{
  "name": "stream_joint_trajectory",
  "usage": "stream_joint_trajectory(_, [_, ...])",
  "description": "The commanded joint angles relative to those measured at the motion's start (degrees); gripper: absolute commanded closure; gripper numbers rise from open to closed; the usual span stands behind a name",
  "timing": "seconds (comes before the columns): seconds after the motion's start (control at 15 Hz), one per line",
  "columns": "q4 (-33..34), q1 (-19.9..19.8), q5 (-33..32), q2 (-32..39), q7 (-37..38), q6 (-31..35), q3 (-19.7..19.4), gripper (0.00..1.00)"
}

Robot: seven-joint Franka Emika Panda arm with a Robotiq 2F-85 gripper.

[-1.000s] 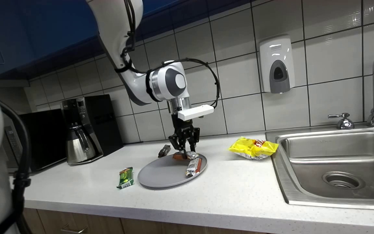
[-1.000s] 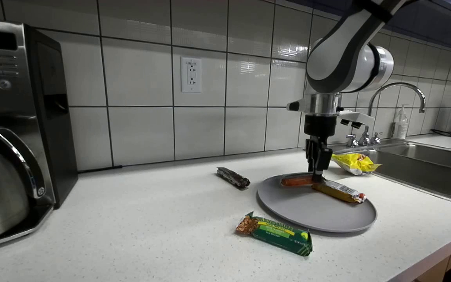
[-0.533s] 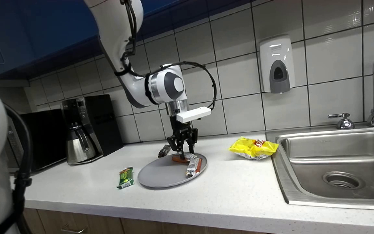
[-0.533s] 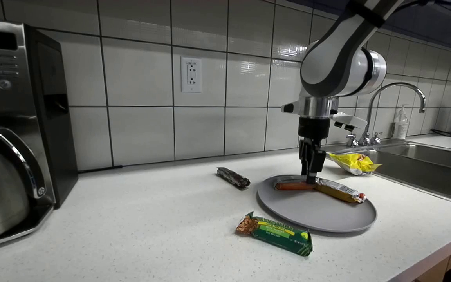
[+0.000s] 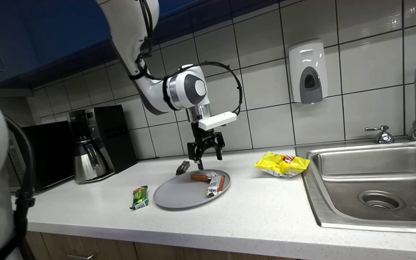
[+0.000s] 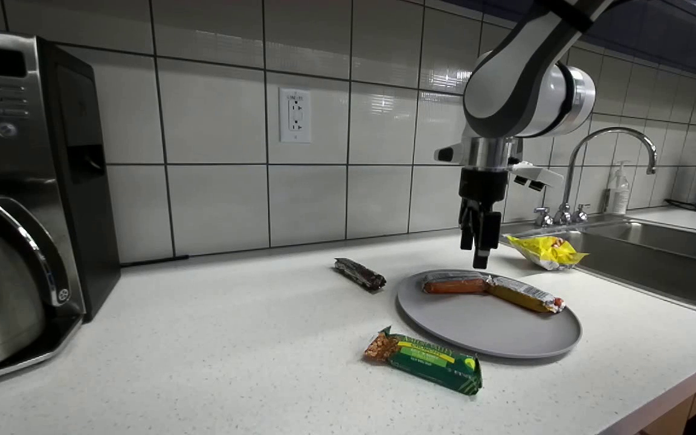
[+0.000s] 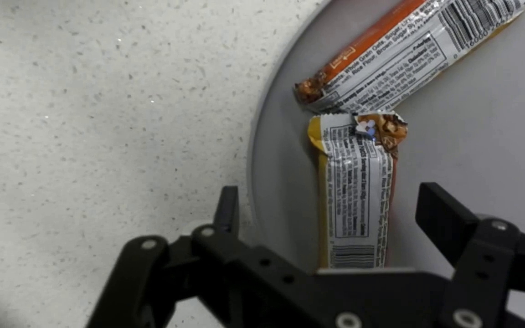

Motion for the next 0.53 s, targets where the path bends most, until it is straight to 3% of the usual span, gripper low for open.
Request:
stream_joint_trajectory(0.0, [0.5, -0.1, 0.1, -0.8, -0.3, -0.9, -0.2, 0.0])
stream_joint_trajectory(0.47, [3.8, 0.3, 0.0, 1.0, 3.0, -2.2, -1.1, 0.0])
